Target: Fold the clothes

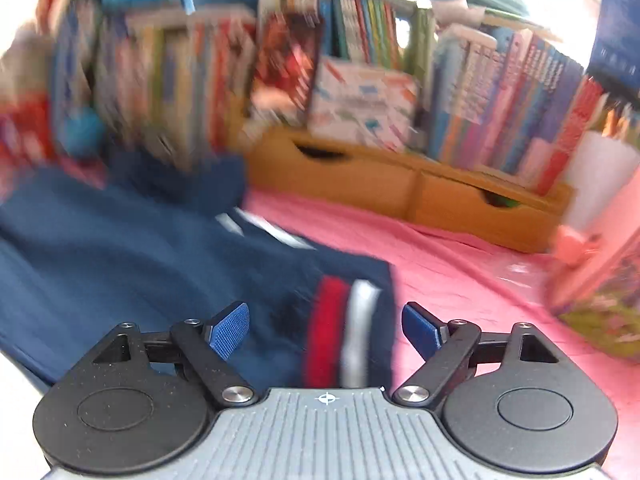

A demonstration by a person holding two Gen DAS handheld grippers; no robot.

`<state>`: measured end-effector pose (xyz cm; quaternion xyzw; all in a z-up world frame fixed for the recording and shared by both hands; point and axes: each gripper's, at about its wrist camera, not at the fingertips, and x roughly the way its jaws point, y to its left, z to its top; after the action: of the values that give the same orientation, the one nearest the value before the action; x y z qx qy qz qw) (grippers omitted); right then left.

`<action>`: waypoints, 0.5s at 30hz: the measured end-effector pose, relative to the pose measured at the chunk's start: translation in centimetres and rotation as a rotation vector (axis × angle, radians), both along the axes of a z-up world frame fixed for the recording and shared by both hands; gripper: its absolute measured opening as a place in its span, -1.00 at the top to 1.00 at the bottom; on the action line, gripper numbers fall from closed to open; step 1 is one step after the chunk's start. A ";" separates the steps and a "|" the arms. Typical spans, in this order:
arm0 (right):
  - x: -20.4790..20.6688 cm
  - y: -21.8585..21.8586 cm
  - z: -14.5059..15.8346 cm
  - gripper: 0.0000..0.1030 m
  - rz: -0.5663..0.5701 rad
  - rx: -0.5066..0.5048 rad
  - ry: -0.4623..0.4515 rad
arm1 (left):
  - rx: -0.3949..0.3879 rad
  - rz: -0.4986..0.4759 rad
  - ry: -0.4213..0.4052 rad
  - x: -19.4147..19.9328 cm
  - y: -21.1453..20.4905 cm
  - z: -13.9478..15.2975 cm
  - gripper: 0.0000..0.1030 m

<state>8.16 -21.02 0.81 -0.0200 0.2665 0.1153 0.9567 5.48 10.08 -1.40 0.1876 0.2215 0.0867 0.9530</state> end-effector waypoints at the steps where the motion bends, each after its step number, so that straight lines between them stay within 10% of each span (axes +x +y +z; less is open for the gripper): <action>1: 0.3 0.2 0.5 -0.70 0.017 0.084 0.003 | -0.038 -0.013 -0.015 0.5 -0.3 0.8 -0.57; 3: 2.0 0.9 0.9 -0.63 0.023 0.205 0.031 | -0.096 -0.030 -0.035 1.8 -1.1 1.9 -0.58; 7: 5.0 4.2 -0.1 0.23 -0.004 0.241 0.101 | -0.098 0.014 0.024 6.2 -2.5 0.8 -0.36; 15: 6.1 5.0 -2.3 0.27 -0.030 -0.042 0.082 | -0.073 0.073 0.128 8.2 -0.1 -2.9 -0.42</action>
<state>14.25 -16.03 -1.52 -0.0315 0.3082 0.0961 0.9459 13.65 9.97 -4.34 0.1499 0.2918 0.1010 0.9393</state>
